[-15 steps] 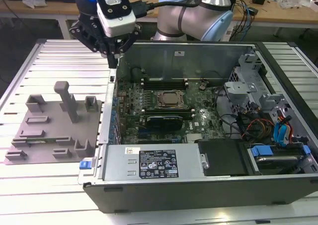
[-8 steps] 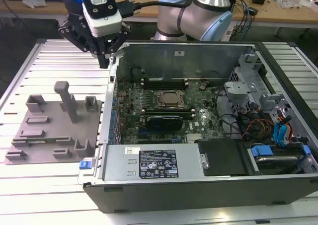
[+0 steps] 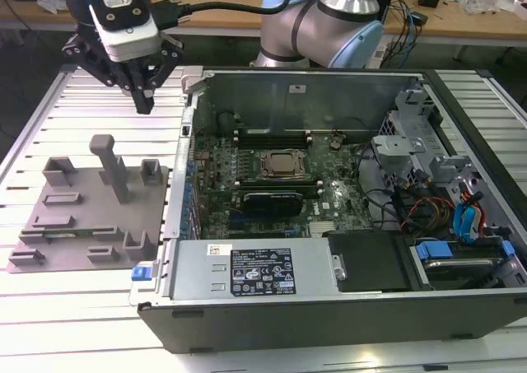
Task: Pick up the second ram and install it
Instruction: 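Reach for the second ram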
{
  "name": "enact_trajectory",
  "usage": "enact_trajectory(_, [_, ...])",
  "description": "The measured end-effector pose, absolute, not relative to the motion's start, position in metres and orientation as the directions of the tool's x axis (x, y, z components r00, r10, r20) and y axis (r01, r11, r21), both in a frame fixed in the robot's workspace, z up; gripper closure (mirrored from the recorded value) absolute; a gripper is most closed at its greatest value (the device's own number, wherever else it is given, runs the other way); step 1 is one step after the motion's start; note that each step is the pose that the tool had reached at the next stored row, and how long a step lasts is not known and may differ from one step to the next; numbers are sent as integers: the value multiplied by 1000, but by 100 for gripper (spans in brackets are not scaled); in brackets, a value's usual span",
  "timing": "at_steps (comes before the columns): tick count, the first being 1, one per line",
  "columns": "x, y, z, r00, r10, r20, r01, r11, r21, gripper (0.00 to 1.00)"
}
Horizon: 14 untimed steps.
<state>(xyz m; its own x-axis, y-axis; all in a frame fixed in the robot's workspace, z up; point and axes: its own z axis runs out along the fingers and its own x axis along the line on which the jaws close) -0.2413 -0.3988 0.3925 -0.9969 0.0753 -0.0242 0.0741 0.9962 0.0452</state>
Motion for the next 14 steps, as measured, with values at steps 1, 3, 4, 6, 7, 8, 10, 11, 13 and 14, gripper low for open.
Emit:
enact_trajectory(1, [-247, -399, 392, -997, 75, -24, 74, 996, 45, 92])
enact_trajectory(3, [-258, -399, 392, -997, 75, -24, 74, 996, 45, 92])
enact_trajectory(4, [-264, -399, 392, -997, 75, -24, 74, 996, 45, 92])
enact_trajectory(6, [-273, -399, 392, -997, 75, -24, 74, 996, 45, 92])
enact_trajectory(7, [-279, -399, 392, -997, 75, -24, 74, 996, 45, 92])
enact_trajectory(8, [-284, -399, 392, -997, 75, -24, 74, 996, 45, 92])
enact_trajectory(10, [-296, -399, 391, -997, 75, -24, 74, 996, 45, 92])
enact_trajectory(11, [-302, -399, 391, -997, 75, -24, 74, 996, 45, 92])
enact_trajectory(13, [-311, -399, 391, -997, 75, -24, 74, 996, 45, 92])
enact_trajectory(14, [-312, -399, 391, -997, 75, -24, 74, 996, 45, 92])
